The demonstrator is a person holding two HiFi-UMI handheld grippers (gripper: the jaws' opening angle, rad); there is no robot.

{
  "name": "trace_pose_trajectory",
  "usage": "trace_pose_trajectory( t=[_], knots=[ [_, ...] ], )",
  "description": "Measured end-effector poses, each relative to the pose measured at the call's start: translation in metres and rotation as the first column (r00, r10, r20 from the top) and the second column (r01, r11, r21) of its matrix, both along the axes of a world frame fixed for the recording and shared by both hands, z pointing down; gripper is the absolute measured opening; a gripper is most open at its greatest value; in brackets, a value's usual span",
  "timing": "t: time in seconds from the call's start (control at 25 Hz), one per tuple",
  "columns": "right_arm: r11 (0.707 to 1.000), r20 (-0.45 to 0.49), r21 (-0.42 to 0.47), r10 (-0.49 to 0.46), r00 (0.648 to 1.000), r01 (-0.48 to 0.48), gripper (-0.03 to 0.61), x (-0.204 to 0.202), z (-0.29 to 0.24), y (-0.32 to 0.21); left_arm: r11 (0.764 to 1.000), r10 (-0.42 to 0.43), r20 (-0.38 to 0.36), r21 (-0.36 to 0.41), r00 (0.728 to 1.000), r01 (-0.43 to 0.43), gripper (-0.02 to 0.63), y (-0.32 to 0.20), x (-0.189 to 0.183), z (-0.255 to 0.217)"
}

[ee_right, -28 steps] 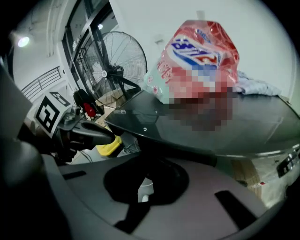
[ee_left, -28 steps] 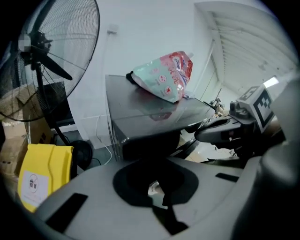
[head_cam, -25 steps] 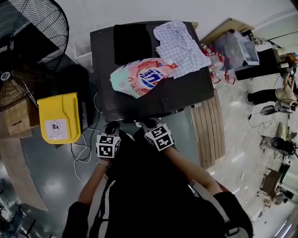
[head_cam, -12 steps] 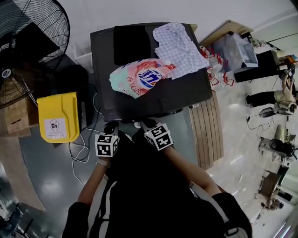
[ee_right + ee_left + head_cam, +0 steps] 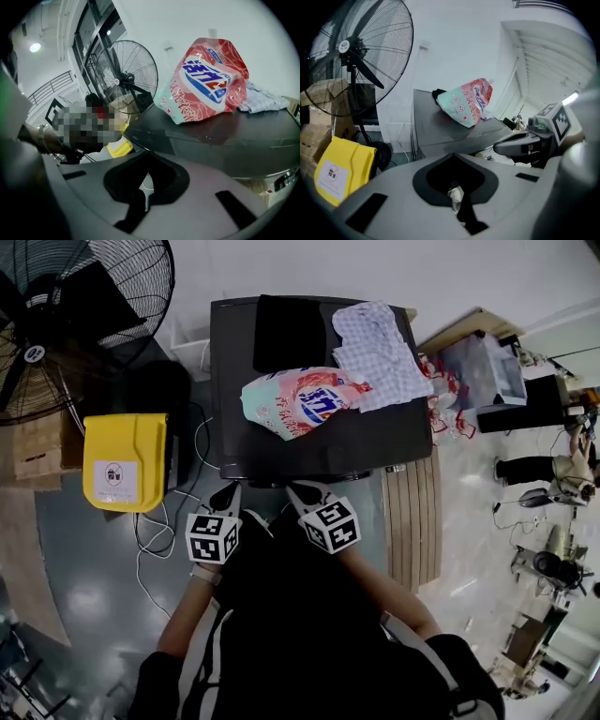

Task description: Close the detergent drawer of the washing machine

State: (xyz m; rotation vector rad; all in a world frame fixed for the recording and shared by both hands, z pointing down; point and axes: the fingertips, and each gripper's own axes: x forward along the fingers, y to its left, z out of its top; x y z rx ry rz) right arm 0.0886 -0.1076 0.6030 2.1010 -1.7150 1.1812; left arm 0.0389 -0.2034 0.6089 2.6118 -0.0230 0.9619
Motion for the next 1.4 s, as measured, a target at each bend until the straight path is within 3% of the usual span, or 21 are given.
trace_pose_trajectory(
  t=[0.28,0.52,0.76,1.04,1.2,1.4],
  knots=[
    [0.99,-0.015,0.096,-0.101,0.995,0.102,0.014,-0.001,-0.054,-0.026,0.994,-0.104,-0.113,0.018,0.988,0.106,0.011,-0.029,0.0,-0.061],
    [0.953,-0.079,0.193,-0.222,0.972,0.233,0.014,0.001,-0.113,-0.059,0.976,-0.188,-0.218,0.07,0.958,0.207,0.011,-0.052,-0.004,-0.121],
    [0.885,-0.183,0.283,-0.328,0.927,0.369,0.015,-0.006,-0.173,-0.082,0.937,-0.287,-0.3,0.109,0.91,0.332,0.011,-0.061,-0.023,-0.172],
    [0.776,-0.259,0.396,-0.42,0.87,0.492,0.015,-0.015,-0.235,-0.097,0.896,-0.307,-0.429,0.171,0.849,0.41,0.011,-0.054,-0.039,-0.233],
    [0.727,-0.289,0.434,-0.446,0.847,0.532,0.015,-0.02,-0.26,-0.097,0.869,-0.313,-0.458,0.217,0.832,0.446,0.011,-0.048,-0.047,-0.255],
    [0.678,-0.313,0.486,-0.455,0.834,0.552,0.014,-0.024,-0.285,-0.09,0.833,-0.341,-0.508,0.227,0.791,0.505,0.011,-0.041,-0.059,-0.284]
  ],
)
